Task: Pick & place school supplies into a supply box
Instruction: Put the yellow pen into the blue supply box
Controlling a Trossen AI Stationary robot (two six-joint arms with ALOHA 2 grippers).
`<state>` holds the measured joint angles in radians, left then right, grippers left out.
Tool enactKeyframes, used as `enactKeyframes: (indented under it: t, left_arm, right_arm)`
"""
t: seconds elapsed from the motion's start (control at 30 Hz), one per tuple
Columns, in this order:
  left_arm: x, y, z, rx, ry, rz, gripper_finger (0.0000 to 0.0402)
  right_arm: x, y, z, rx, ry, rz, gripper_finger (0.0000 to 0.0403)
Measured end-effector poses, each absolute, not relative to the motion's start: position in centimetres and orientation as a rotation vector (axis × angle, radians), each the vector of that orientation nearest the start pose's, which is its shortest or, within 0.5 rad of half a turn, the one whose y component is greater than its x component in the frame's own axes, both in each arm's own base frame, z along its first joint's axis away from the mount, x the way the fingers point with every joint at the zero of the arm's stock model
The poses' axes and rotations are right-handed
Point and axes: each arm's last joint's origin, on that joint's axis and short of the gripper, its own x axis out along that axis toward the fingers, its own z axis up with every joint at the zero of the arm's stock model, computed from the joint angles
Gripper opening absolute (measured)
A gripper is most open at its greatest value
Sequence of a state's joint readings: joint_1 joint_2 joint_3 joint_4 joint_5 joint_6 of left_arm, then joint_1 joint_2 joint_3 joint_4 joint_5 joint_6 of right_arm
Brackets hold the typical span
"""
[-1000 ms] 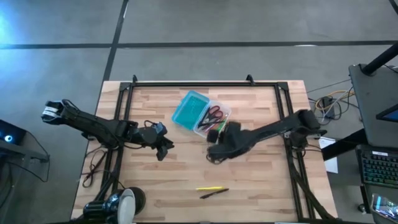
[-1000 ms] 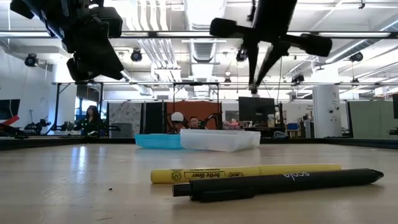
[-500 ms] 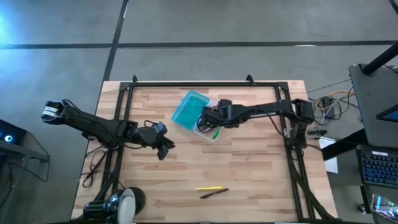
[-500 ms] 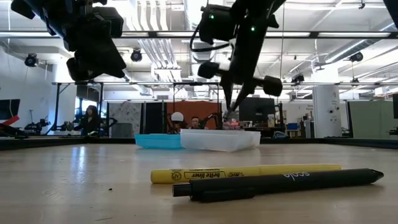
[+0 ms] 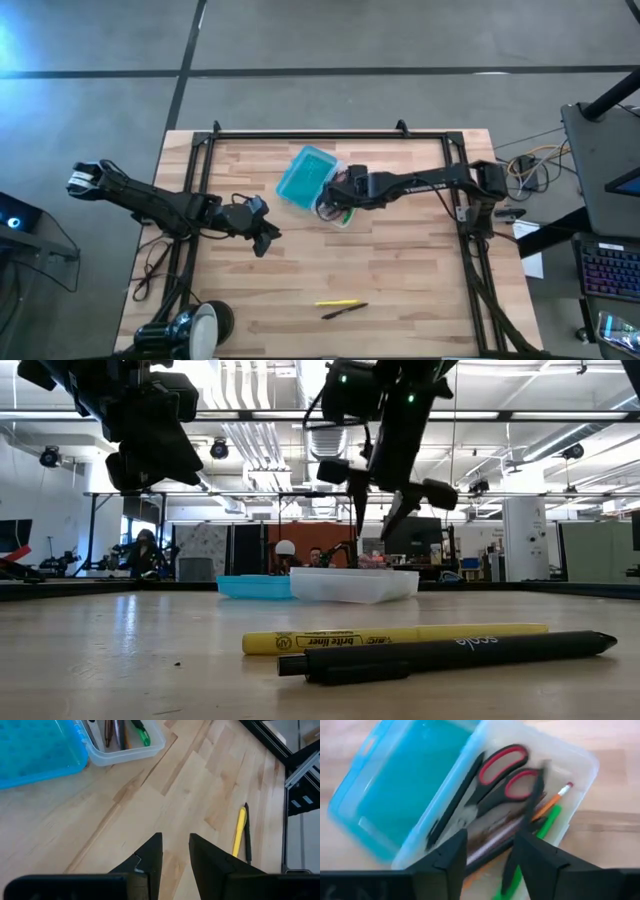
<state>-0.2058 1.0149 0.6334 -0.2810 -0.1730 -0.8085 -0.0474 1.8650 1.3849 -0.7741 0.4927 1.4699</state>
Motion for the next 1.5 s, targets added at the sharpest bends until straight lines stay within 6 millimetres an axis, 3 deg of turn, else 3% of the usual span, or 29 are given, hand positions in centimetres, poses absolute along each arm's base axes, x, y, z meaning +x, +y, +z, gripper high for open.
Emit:
enactKeyframes:
  t: [0.13,0.27,0.4,0.5,0.63,0.83,1.03,1.3,1.5]
  left_arm:
    - [20.3,-3.7,23.3,-0.655,0.622,0.231,0.008]
    - [20.3,-3.7,23.3,-0.655,0.622,0.231,0.008]
    - [20.3,-3.7,23.3,-0.655,0.622,0.232,0.008]
    - [20.3,-3.7,23.3,-0.652,0.622,0.231,0.008]
    - [20.3,-3.7,23.3,-0.653,0.622,0.231,0.008]
    - [20.3,-3.7,23.3,-0.66,0.62,0.233,0.008]
    - [20.3,-3.7,23.3,-0.667,0.621,0.236,0.008]
    - [20.3,-3.7,23.3,-0.669,0.621,0.237,0.008]
    - [20.3,-3.7,23.3,-0.668,0.624,0.238,0.008]
  right_arm:
    - [37.1,0.8,21.6,0.795,0.774,-1.011,0.0172]
    - [36.9,6.1,22.0,0.551,0.989,-0.643,0.0175]
    - [36.1,11.5,21.5,0.375,1.092,-0.344,0.0168]
    - [35.7,14.6,20.6,0.285,1.107,-0.222,0.0162]
    - [35.8,17.3,19.1,0.237,1.118,-0.164,0.0154]
    - [36.7,19.7,16.0,0.204,1.192,-0.118,0.0144]
    - [38.4,21.1,14.5,0.237,1.229,-0.061,0.0134]
    - [39.0,21.1,13.4,0.218,1.244,-0.081,0.0112]
    - [39.1,20.4,12.6,0.207,1.285,-0.114,0.0059]
